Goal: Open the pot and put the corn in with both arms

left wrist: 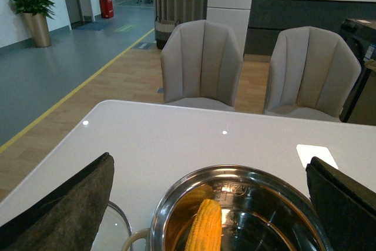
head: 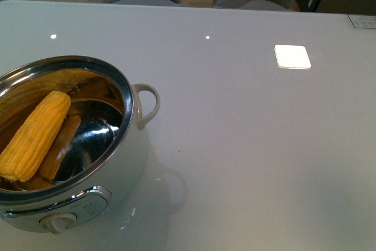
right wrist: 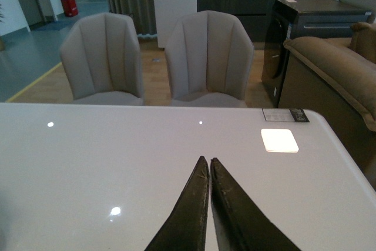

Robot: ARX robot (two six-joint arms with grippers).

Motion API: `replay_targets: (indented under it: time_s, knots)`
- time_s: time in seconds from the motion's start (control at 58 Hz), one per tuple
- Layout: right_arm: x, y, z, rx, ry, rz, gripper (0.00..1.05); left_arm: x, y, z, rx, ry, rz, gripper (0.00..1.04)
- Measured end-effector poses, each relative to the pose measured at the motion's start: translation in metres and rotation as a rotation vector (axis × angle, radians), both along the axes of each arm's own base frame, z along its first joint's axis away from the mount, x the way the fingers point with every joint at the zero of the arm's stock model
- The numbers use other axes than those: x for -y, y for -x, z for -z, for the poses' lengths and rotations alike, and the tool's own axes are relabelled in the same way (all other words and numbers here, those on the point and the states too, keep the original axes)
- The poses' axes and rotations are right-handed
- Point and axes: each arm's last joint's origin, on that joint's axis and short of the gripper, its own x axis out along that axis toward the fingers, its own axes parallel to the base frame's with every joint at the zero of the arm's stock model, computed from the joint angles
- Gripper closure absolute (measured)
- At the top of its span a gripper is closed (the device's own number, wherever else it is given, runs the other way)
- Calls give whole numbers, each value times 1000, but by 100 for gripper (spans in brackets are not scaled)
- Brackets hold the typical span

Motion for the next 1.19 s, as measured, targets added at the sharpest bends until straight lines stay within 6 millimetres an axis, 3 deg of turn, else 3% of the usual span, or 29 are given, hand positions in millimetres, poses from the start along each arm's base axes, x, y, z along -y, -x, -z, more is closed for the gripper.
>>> replay_targets:
  time_s: [0.449,1.191]
  knots:
    - [0,0,0,0,0,0,8,0,0,0,0,0,0,7]
    - [0,0,0,0,0,0,9,0,0,0,0,0,0,7]
